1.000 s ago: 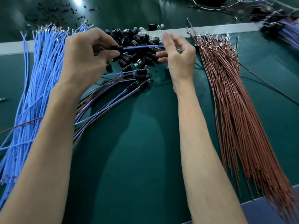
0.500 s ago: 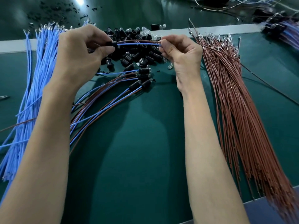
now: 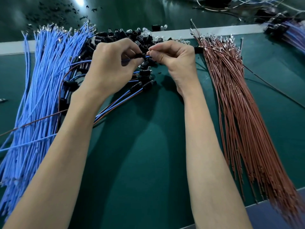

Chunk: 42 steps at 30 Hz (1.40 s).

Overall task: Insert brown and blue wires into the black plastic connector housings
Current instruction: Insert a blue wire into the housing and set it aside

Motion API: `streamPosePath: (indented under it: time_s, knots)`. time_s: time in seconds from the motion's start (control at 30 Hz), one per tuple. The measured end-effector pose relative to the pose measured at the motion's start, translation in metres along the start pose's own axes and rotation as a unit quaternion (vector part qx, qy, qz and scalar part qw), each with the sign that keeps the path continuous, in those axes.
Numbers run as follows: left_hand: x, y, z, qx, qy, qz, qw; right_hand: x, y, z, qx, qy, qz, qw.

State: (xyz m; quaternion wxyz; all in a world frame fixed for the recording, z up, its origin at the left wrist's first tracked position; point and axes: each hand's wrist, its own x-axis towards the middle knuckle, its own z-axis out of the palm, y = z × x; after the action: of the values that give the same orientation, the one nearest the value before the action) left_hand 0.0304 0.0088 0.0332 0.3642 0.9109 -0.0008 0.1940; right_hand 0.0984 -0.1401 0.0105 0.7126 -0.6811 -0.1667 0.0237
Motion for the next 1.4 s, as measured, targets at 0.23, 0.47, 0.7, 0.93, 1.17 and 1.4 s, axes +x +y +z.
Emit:
streamPosePath:
  time_s: [0.23,0.47,0.7,0.93,1.17,1.4]
  knots:
    - [-0.001,-0.001,0.000,0.008,-0.014,0.011,1.000,0.000,0.003,0.008,-0.036,-0.011,0.010,0.999]
    - [-0.002,-0.004,0.002,-0.011,0.014,-0.024,1.000,-0.004,-0.002,0.011,-0.079,-0.042,0.017,0.996]
    - [-0.001,-0.007,0.004,0.014,0.013,-0.018,1.000,0.002,0.001,-0.004,-0.415,0.138,0.006,0.900]
    - [0.000,-0.007,0.004,0.010,0.010,-0.019,1.000,0.000,0.005,-0.004,-0.428,0.132,0.052,0.893]
    - [-0.002,-0.013,0.006,0.010,0.012,-0.009,1.000,0.002,0.007,-0.004,-0.425,0.169,0.054,0.887]
    - [-0.002,-0.018,0.009,-0.023,0.006,-0.005,1.000,0.004,0.011,-0.006,-0.489,0.145,0.064,0.858]
